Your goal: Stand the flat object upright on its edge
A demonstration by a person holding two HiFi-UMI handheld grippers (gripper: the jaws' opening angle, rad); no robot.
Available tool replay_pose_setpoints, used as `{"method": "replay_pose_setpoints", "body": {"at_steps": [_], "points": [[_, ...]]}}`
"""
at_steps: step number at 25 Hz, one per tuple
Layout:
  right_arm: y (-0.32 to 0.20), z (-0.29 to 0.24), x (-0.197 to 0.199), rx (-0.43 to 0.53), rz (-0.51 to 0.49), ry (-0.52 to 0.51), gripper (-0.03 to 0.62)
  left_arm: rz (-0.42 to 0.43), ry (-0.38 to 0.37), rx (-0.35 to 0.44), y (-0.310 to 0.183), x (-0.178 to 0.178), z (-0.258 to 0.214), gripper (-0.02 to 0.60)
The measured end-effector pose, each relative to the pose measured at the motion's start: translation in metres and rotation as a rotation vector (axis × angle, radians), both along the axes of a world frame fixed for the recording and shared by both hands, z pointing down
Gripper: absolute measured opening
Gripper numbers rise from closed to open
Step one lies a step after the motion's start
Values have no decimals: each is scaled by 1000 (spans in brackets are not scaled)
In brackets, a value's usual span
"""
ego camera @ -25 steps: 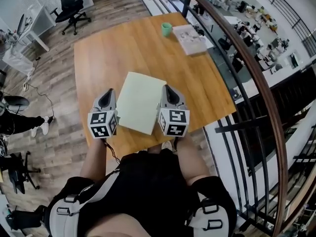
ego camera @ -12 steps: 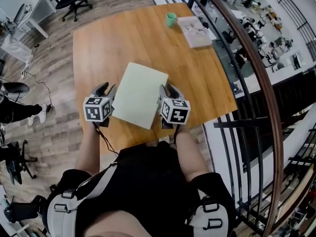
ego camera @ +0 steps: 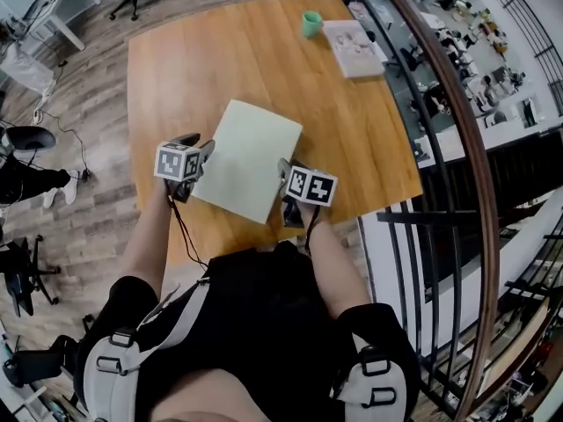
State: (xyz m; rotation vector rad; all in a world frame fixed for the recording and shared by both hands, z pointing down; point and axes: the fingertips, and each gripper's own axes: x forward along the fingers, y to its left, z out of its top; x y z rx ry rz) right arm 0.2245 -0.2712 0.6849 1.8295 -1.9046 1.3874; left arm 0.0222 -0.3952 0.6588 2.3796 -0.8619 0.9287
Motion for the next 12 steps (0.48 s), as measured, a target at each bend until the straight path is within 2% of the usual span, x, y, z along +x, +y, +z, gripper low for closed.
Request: {"method": "replay_pose_setpoints", "body": {"at_steps": [6,9,12], "points": [[10,30,-8,-90,1,-62,137,51,-2,-129,-9,5,36,181],[14,40,-9,-119,7,-109,143,93,-7,-205,-10,11,50,207],[14,48,-12,-134,9,-154,143,125,-36,-239,-15,14,61,213]]}}
